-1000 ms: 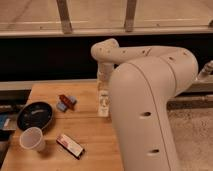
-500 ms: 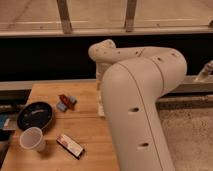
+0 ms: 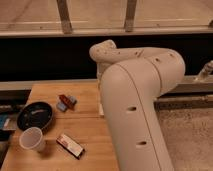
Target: Stand the bottle upright
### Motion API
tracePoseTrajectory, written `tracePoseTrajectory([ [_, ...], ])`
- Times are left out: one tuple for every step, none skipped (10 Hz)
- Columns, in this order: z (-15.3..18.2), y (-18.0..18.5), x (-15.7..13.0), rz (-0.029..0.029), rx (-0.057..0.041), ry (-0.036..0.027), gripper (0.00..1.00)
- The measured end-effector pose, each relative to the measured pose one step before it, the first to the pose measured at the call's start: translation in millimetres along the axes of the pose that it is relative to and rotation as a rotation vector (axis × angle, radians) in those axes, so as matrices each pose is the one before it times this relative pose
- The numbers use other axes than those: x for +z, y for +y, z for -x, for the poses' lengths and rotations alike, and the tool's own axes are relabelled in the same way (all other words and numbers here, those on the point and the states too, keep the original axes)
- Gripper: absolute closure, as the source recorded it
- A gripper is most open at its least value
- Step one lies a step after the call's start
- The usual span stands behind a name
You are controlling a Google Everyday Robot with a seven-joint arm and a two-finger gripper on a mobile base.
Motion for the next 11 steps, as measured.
tracePoseTrajectory([
  [0.27, 2.05, 0.23, 0.00023, -0.00286, -0.00118, 1.0],
  [0.45, 1.01, -1.29, 0.00292, 0.00087, -0.00335, 1.0],
  [0.22, -1.2, -0.85, 0.00001, 0.00108, -0.0037, 1.0],
  [-0.12, -1.82, -2.33, 0.00069, 0.00174, -0.00458, 1.0],
  [-0.26, -1.47, -2.5, 0.00254, 0.00225, -0.00487, 1.0],
  [0.3, 0.76, -2.18, 0.00349, -0.00041, -0.00595, 1.0],
  [-0.3, 0.22, -3.67, 0.00424, 0.00046, -0.0067, 1.0],
  [-0.1, -0.88, -2.46, 0.00115, 0.00113, -0.00465, 1.0],
  [-0.52, -1.63, -1.34, -0.0005, 0.00168, -0.00271, 1.0],
  [-0.17, -0.37, -1.18, 0.00069, 0.00039, -0.00293, 1.0],
  [-0.12, 0.84, -1.05, 0.00381, 0.00008, -0.004, 1.0],
])
